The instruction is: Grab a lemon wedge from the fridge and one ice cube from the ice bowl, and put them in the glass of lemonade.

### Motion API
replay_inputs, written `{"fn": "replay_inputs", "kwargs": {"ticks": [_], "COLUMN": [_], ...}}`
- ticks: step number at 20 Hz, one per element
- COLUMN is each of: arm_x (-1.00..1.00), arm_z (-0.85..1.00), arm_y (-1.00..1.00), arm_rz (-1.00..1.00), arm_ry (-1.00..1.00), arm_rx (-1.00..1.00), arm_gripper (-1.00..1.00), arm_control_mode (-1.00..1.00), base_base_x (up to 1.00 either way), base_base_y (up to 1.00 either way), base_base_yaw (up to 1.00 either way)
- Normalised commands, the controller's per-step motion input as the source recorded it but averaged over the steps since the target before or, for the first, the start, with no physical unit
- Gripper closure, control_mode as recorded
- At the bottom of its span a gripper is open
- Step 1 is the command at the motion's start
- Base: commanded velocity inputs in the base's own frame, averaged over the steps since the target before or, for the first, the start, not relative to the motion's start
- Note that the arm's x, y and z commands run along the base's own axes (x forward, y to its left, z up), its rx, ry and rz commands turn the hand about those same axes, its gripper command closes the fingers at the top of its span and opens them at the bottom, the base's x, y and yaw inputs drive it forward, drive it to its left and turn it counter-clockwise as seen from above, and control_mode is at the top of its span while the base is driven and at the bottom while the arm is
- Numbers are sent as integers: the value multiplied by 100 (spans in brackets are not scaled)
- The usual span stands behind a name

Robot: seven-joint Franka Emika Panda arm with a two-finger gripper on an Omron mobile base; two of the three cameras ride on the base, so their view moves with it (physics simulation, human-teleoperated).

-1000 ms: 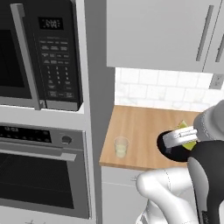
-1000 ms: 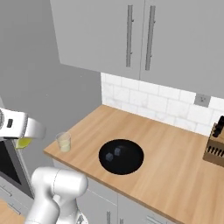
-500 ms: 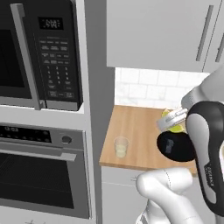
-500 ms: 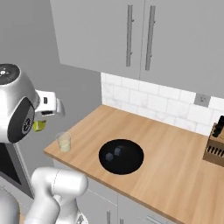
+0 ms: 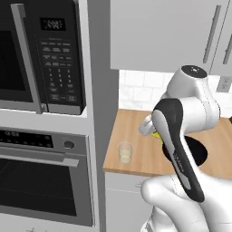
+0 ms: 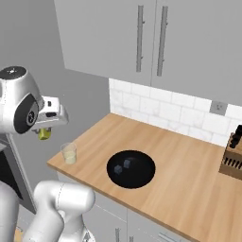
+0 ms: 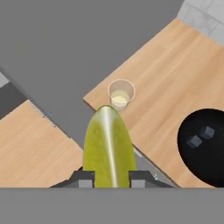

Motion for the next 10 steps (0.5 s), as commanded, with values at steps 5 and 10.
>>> {"fn": "replay_inputs", "kwargs": {"ticks": [5, 10], "arm_x": [63, 51], "arm_z": [-81, -2], "arm_y": [17, 0], "arm_rz": [6, 7], "arm_ry": [-1, 7], "arm_rx": [-1, 0], "arm_gripper": [100, 100], "arm_control_mode": [-100, -100], "base_base_x": [0, 0], "base_base_y": [0, 0], "base_base_yaw": [0, 0]}}
